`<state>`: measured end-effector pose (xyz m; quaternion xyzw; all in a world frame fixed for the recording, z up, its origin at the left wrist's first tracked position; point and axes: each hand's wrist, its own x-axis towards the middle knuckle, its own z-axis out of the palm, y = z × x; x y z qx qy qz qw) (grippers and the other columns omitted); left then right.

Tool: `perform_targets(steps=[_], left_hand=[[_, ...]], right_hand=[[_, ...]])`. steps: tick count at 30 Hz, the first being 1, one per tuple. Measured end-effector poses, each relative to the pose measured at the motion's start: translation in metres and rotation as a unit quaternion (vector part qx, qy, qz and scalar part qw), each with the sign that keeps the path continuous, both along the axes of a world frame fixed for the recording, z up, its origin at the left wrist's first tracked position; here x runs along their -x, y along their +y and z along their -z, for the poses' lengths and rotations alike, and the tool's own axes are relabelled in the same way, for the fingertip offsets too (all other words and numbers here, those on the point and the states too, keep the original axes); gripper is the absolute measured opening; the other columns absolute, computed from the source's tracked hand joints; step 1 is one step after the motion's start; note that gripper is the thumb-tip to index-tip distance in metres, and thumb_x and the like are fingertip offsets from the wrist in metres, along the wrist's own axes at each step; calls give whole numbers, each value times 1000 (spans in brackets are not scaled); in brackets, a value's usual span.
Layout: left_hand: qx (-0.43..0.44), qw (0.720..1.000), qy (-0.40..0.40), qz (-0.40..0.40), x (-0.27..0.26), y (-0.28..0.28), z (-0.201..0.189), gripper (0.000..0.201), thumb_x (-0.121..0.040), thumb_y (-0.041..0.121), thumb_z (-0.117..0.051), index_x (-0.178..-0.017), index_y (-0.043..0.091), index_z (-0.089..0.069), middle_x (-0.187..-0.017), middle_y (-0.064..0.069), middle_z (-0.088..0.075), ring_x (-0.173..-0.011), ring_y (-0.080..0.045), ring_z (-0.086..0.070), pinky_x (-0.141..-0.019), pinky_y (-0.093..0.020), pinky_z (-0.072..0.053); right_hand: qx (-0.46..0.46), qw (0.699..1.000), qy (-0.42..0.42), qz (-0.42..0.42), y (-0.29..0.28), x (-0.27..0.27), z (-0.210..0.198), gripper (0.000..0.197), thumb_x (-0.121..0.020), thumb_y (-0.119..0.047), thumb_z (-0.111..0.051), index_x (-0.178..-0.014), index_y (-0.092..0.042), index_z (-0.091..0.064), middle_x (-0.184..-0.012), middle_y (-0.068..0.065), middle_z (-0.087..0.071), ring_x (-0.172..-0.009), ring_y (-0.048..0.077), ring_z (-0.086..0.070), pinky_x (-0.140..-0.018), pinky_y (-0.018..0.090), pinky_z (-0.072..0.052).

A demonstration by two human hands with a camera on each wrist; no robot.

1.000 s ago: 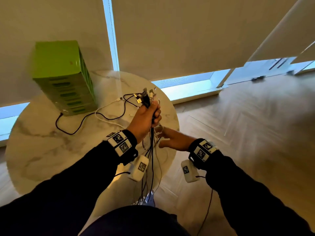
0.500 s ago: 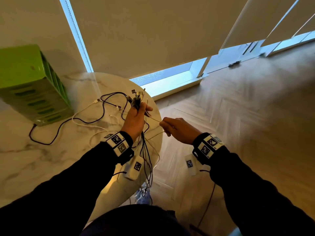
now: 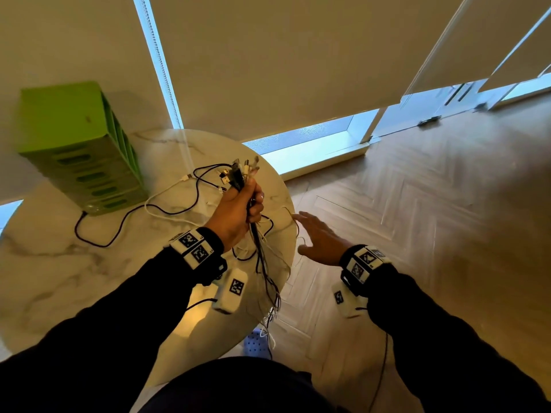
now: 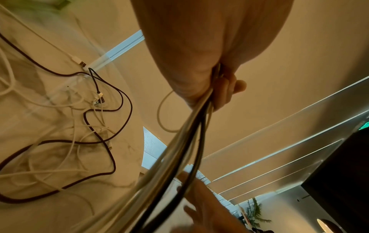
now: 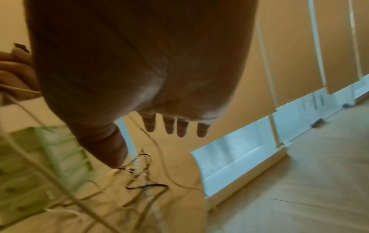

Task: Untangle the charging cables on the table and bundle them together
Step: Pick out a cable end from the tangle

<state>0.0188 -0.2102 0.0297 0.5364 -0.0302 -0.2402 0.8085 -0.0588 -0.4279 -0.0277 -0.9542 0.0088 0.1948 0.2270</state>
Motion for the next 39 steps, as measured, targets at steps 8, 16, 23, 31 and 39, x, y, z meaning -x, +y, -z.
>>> perform_targets(steps=[8, 16, 23, 31, 39], left_hand=[[-4, 1000, -8, -16, -11, 4, -2, 30, -109, 31, -39, -87, 15, -50, -66, 5, -47, -56, -8, -39, -50, -19, -34], [-106, 991, -13, -85, -21, 5, 18, 33, -108, 38, -39, -83, 19, -47, -60, 7, -43, -53, -8, -38, -52, -24, -33], [-44, 998, 21, -25, -24, 4, 17, 35, -109, 36, -39, -80, 16, -44, -58, 7, -37, -47, -6, -31, -47, -21, -28], [4, 998, 29, 47, -15, 3, 7, 36, -110, 32, -35, -82, 13, -47, -55, 7, -35, -50, -8, -30, -48, -20, -28], [-73, 990, 26, 118, 6, -32, 12, 39, -107, 42, -39, -87, 12, -51, -61, 4, -27, -51, -10, -26, -52, -25, -25]], right_hand=[[-131, 985, -76, -87, 49, -27, -63, 18, -104, -30, -51, -115, -17, -55, -89, -2, -65, -78, 6, -59, -70, 21, -42], [-67, 990, -113, -56, 24, -36, -106, 25, -105, -39, -45, -97, -23, -62, -84, -17, -62, -77, -1, -56, -71, 11, -39], [269, 956, 120, -3, -47, -36, -79, 36, -104, -43, -41, -119, -21, -66, -124, 6, -64, -109, 26, -60, -96, 41, -48], [356, 920, 104, 125, -94, 9, -27, 40, -106, -44, -30, -125, -25, -60, -124, 6, -65, -115, 29, -61, -100, 45, -38], [-20, 972, -216, 89, -40, -10, -61, 27, -105, -34, -47, -97, -12, -61, -86, 4, -66, -80, 23, -61, -75, 38, -51]])
